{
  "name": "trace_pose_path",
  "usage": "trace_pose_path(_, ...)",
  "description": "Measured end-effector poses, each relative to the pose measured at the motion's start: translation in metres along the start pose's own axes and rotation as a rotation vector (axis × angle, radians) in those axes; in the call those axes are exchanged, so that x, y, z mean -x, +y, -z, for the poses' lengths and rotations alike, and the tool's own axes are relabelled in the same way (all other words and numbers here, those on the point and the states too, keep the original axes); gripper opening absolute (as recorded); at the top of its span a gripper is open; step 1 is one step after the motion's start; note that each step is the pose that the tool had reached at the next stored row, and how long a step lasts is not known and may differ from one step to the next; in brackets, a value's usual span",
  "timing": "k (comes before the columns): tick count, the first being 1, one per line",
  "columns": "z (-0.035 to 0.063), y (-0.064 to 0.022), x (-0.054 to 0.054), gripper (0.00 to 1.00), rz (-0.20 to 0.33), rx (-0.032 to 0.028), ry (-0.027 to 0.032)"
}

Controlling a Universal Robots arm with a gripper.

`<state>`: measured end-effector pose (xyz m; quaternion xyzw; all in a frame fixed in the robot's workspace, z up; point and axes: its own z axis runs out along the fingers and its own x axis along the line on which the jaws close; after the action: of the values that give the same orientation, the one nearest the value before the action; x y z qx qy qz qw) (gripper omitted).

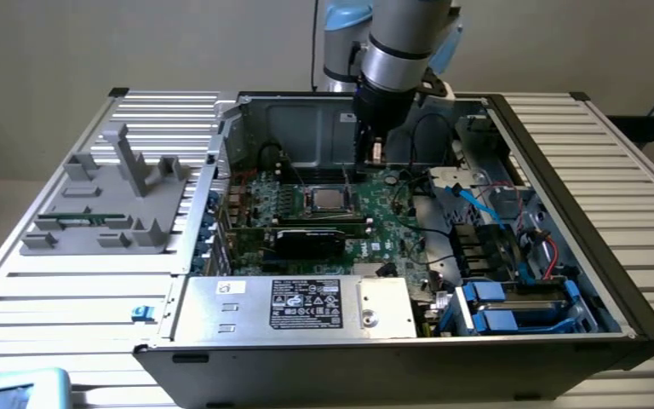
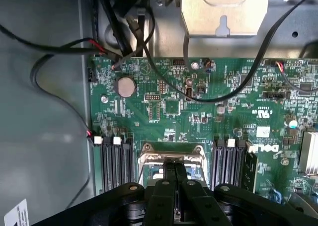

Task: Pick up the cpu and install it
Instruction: 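Close the cpu cover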

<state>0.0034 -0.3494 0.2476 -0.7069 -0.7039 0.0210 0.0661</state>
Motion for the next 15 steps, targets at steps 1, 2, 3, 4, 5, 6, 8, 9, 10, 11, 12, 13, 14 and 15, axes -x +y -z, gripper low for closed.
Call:
trace_pose_path(1,-0.0004,-0.0032,0.000,0.12,0.000,-0.0001,-0.0001)
trace_pose_path(2,-0.0007,-0.0062,0.000,0.12,0.000,-0.0001,-0.0002)
trace_pose_path(3,-0.0010,-0.0091,0.000,0.12,0.000,-0.0002,-0.0004)
trace_pose_path(4,-0.0014,-0.0122,0.000,0.12,0.000,-0.0002,-0.0002)
trace_pose_path(5,-0.0018,-0.0152,0.000,0.12,0.000,-0.0001,-0.0001)
trace_pose_path(6,-0.0022,-0.0182,0.001,0.12,0.000,-0.0001,-0.0001)
trace_pose_path(8,-0.0032,-0.0249,0.001,0.12,0.000,-0.0001,0.0000)
trace_pose_path(9,-0.0038,-0.0281,0.001,0.12,0.000,-0.0001,0.0000)
trace_pose_path(10,-0.0046,-0.0314,0.001,0.12,0.000,0.0000,0.0001)
trace_pose_path(11,-0.0058,-0.0353,0.001,0.12,0.001,0.0000,0.0001)
trace_pose_path(12,-0.0072,-0.0391,0.001,0.12,0.000,0.0001,-0.0001)
trace_pose_path(13,-0.0089,-0.0424,0.001,0.12,0.000,0.0008,-0.0001)
trace_pose_path(14,-0.0109,-0.0453,0.001,0.12,0.001,0.0024,0.0001)
trace_pose_path(15,-0.0128,-0.0482,0.001,0.12,0.001,0.0040,-0.0001)
